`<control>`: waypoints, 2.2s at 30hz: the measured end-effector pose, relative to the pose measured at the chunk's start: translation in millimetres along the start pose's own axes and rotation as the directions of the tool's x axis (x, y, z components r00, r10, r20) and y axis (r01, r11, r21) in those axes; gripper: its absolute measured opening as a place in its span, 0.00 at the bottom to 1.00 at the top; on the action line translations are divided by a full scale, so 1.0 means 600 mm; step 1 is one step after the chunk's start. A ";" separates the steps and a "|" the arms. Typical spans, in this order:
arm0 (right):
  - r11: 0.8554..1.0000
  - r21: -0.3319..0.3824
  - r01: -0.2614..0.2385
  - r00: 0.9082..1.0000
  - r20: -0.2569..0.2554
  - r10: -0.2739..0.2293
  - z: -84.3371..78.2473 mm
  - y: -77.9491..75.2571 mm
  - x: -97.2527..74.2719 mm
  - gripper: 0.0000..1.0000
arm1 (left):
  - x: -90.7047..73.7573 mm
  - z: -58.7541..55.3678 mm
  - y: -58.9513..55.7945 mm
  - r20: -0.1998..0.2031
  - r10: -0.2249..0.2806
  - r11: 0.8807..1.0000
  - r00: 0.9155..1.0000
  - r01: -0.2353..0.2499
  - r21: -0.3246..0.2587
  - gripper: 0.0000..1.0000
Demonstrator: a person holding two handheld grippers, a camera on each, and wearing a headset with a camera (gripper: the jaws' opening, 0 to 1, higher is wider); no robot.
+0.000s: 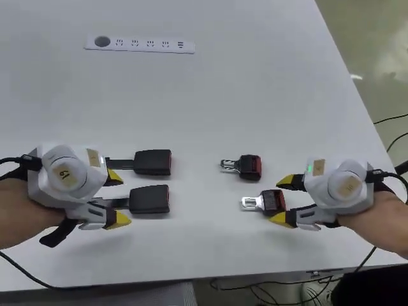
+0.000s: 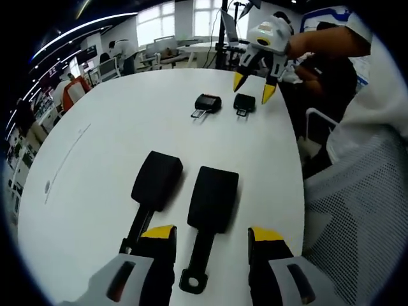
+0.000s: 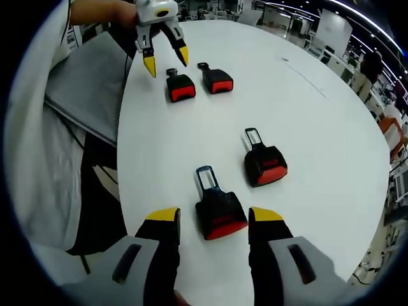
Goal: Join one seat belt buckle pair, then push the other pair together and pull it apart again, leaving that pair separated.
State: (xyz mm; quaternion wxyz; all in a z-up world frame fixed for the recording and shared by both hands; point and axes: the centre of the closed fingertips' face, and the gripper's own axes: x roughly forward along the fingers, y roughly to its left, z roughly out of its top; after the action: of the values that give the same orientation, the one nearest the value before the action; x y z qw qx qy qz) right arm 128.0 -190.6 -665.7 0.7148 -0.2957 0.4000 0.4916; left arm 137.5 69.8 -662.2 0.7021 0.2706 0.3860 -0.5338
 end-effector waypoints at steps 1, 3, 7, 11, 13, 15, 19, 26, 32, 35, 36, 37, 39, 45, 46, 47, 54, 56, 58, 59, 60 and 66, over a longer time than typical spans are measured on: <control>1.000 -0.007 -0.005 1.000 -0.002 0.005 0.000 -0.001 0.001 0.41 | 0.005 -0.002 0.002 -0.006 -0.005 1.000 1.000 0.005 0.009 0.46; 1.000 -0.013 -0.007 1.000 -0.008 0.007 -0.004 -0.006 0.006 0.42 | 0.009 0.002 0.003 -0.012 -0.011 1.000 1.000 0.011 0.021 0.46; 0.999 -0.028 -0.022 1.000 -0.017 0.021 -0.004 -0.012 0.012 0.42 | 0.014 0.013 0.006 -0.016 -0.017 1.000 1.000 0.017 0.025 0.45; 0.998 -0.049 -0.047 0.998 -0.040 0.045 -0.013 -0.013 0.021 0.41 | 0.019 0.022 0.008 -0.024 -0.025 0.998 0.999 0.026 0.050 0.44; 0.997 -0.056 -0.060 0.997 -0.050 0.057 -0.017 -0.011 0.025 0.41 | 0.021 0.024 0.008 -0.021 -0.030 0.998 0.999 0.031 0.055 0.43; 0.996 -0.058 -0.065 0.996 -0.059 0.061 -0.018 -0.008 0.024 0.40 | 0.024 0.027 0.006 -0.015 -0.038 0.997 0.999 0.038 0.059 0.42; 0.995 -0.066 -0.076 0.995 -0.070 0.071 -0.022 -0.006 0.024 0.39 | 0.035 0.023 -0.011 -0.034 -0.079 0.994 0.996 0.081 0.076 0.42; 0.989 -0.107 -0.098 0.991 -0.102 0.087 -0.036 -0.006 0.039 0.37 | 0.052 0.012 -0.011 -0.064 -0.083 0.988 0.994 0.091 0.124 0.40; 0.987 -0.119 -0.110 0.990 -0.105 0.098 -0.031 -0.006 0.043 0.36 | 0.050 0.012 0.003 -0.077 -0.064 0.986 0.995 0.074 0.146 0.35; 0.985 -0.126 -0.117 0.989 -0.101 0.105 -0.027 -0.006 0.042 0.34 | 0.054 0.000 0.001 -0.124 -0.066 0.971 0.990 0.093 0.221 0.34; 0.984 -0.130 -0.120 0.989 -0.100 0.107 -0.027 -0.007 0.043 0.34 | 0.055 -0.002 -0.001 -0.134 -0.066 0.969 0.989 0.096 0.229 0.33; 0.984 -0.130 -0.122 0.989 -0.100 0.109 -0.028 -0.007 0.043 0.34 | 0.054 -0.004 -0.002 -0.146 -0.062 0.965 0.987 0.096 0.245 0.33; 0.981 -0.143 -0.129 0.988 -0.104 0.115 -0.033 -0.010 0.047 0.34 | 0.055 -0.002 0.003 -0.133 -0.066 0.970 0.989 0.095 0.225 0.33; 0.973 -0.178 -0.147 0.984 -0.123 0.126 -0.030 -0.007 0.041 0.34 | 0.057 -0.002 0.001 -0.137 -0.070 0.971 0.988 0.099 0.219 0.33; 0.972 -0.180 -0.149 0.984 -0.126 0.127 -0.028 -0.005 0.039 0.34 | 0.057 -0.002 0.002 -0.138 -0.072 0.971 0.988 0.101 0.219 0.33; 0.971 -0.183 -0.151 0.983 -0.129 0.128 -0.029 -0.005 0.040 0.34 | 0.058 -0.002 0.001 -0.140 -0.074 0.970 0.987 0.104 0.219 0.33; 0.971 -0.179 -0.162 0.981 -0.138 0.138 -0.031 -0.004 0.042 0.36 | 0.059 -0.001 -0.002 -0.151 -0.089 0.969 0.984 0.121 0.214 0.33; 0.969 -0.189 -0.157 0.981 -0.141 0.132 -0.033 -0.007 0.045 0.34 | 0.060 -0.002 -0.002 -0.150 -0.091 0.969 0.984 0.123 0.216 0.33; 0.968 -0.191 -0.161 0.981 -0.143 0.135 -0.031 -0.005 0.042 0.35 | 0.061 -0.002 0.000 -0.148 -0.096 0.967 0.984 0.127 0.220 0.33; 0.967 -0.192 -0.165 0.980 -0.145 0.138 -0.031 -0.004 0.041 0.35 | 0.061 -0.002 0.000 -0.147 -0.098 0.967 0.984 0.129 0.221 0.33; 0.967 -0.192 -0.168 0.979 -0.147 0.141 -0.030 -0.003 0.041 0.36 | 0.061 -0.002 -0.001 -0.147 -0.098 0.966 0.984 0.130 0.222 0.33; 0.965 -0.206 -0.163 0.980 -0.150 0.134 -0.029 -0.005 0.040 0.34 | 0.062 -0.004 0.000 -0.149 -0.098 0.966 0.984 0.130 0.222 0.33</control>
State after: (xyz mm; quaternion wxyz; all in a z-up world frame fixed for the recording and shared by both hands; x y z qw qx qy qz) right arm 130.7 -194.7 -695.1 0.6107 -0.3736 0.4124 0.5634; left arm 142.0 51.6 -694.7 0.6058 0.3635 0.3833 -0.5949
